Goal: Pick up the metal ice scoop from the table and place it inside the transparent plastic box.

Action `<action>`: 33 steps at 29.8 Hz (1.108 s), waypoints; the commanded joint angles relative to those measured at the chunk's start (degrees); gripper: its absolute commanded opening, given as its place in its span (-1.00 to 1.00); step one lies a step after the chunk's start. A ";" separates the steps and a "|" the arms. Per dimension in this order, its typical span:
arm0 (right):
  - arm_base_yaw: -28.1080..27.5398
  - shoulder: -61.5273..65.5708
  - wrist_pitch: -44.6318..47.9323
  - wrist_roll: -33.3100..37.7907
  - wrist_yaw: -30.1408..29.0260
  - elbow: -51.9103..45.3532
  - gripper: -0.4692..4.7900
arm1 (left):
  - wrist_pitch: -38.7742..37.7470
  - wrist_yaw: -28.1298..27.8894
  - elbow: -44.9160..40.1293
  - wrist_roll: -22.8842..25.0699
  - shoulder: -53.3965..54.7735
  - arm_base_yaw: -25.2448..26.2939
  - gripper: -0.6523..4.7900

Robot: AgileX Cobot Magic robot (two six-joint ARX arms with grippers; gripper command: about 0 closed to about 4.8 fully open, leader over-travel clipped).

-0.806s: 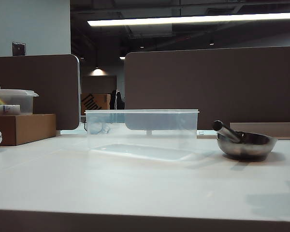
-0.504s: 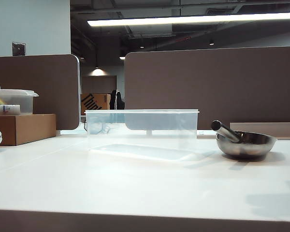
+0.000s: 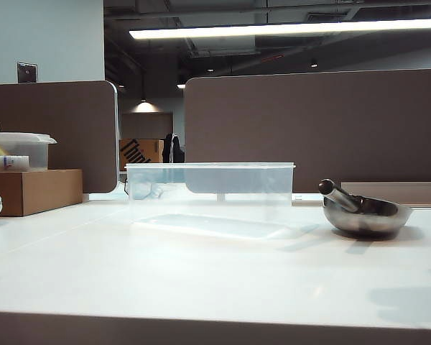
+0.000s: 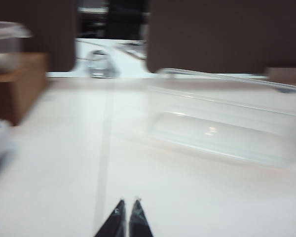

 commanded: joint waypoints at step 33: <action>0.02 0.04 7.54 78.90 -23.78 -0.07 1.00 | 0.50 0.42 -0.02 0.02 9.22 -26.77 -0.68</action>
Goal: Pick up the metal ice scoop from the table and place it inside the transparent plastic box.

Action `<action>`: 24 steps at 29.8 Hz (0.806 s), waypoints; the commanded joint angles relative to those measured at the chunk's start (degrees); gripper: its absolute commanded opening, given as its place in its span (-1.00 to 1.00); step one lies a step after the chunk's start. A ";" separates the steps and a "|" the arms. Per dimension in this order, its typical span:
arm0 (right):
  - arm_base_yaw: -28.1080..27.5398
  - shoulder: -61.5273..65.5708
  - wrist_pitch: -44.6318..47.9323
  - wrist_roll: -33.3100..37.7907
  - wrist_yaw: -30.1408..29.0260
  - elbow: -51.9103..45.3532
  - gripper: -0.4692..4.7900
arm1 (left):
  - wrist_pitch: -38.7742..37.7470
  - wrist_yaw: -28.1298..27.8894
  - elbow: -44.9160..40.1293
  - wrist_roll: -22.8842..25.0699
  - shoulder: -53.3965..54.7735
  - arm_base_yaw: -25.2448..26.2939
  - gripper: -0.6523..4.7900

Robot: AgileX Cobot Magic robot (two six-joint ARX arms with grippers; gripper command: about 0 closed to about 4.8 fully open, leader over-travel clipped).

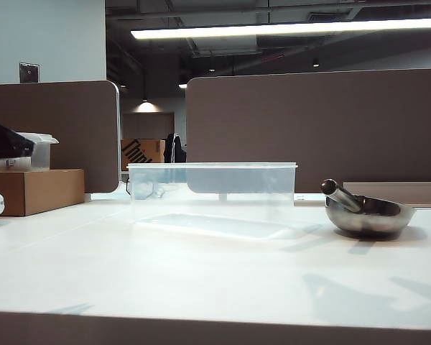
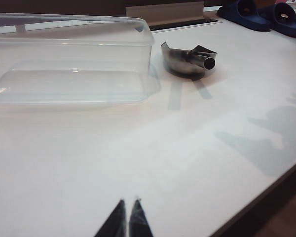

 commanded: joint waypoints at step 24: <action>0.52 42.88 22.36 4.50 1.25 9.94 0.85 | 0.55 0.02 -0.02 0.02 -0.04 -0.04 -0.68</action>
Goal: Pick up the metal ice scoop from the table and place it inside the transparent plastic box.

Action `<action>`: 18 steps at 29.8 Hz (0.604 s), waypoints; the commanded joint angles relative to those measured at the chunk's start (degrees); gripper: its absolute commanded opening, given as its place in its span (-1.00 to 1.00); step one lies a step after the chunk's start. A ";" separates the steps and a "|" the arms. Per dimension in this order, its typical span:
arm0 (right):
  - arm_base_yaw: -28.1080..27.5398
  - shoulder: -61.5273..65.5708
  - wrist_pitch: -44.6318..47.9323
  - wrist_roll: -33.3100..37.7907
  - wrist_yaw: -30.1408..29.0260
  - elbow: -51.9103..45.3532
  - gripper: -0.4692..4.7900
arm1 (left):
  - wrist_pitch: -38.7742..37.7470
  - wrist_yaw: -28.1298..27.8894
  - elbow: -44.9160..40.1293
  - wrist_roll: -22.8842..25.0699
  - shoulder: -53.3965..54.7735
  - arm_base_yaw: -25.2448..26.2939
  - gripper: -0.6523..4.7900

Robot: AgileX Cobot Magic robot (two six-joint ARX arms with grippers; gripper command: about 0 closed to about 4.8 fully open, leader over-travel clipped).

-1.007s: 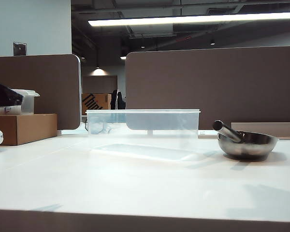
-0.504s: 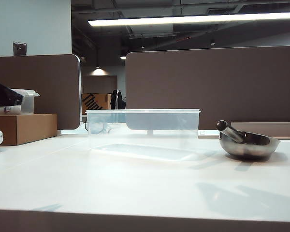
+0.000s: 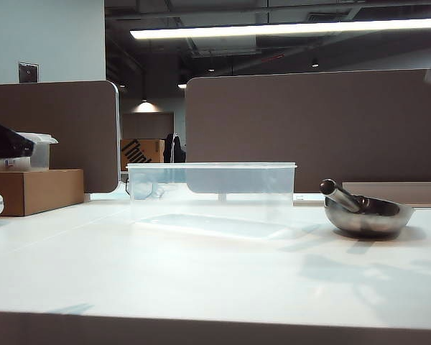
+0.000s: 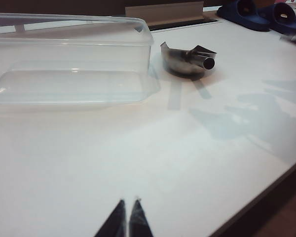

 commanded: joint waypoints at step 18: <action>11.10 60.41 34.29 -1.31 -0.44 20.83 0.37 | 0.57 0.02 -0.02 0.02 -0.04 -0.04 -0.68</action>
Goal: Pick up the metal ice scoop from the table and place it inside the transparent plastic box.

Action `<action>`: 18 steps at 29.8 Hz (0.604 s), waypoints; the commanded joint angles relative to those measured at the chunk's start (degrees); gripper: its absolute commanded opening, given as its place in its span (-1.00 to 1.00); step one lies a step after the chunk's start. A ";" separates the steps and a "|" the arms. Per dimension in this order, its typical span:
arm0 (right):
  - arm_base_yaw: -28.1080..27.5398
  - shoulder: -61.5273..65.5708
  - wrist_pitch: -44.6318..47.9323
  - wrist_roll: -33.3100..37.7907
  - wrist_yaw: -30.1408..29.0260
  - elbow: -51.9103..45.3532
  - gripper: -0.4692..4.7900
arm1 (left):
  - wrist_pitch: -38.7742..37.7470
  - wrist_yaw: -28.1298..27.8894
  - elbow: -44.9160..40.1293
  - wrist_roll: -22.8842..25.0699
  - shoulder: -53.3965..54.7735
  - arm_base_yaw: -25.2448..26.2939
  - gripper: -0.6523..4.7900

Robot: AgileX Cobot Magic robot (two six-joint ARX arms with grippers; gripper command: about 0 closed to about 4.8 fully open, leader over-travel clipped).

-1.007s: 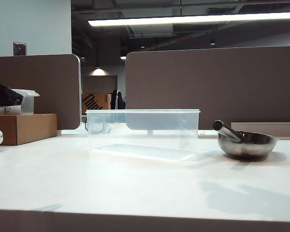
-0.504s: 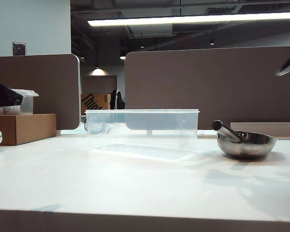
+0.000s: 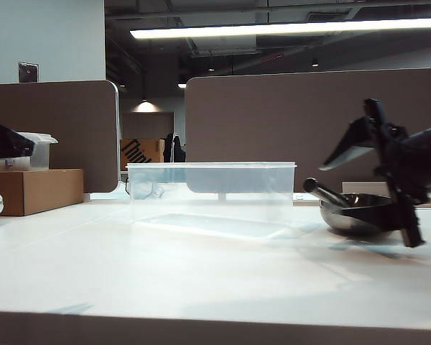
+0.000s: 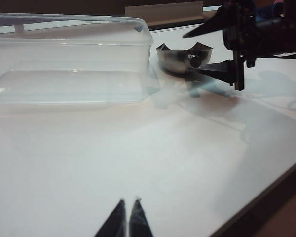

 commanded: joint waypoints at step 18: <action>2.89 2.21 -3.04 -0.85 2.89 2.47 -0.44 | 0.57 0.04 -0.02 0.02 -0.02 -0.04 -0.68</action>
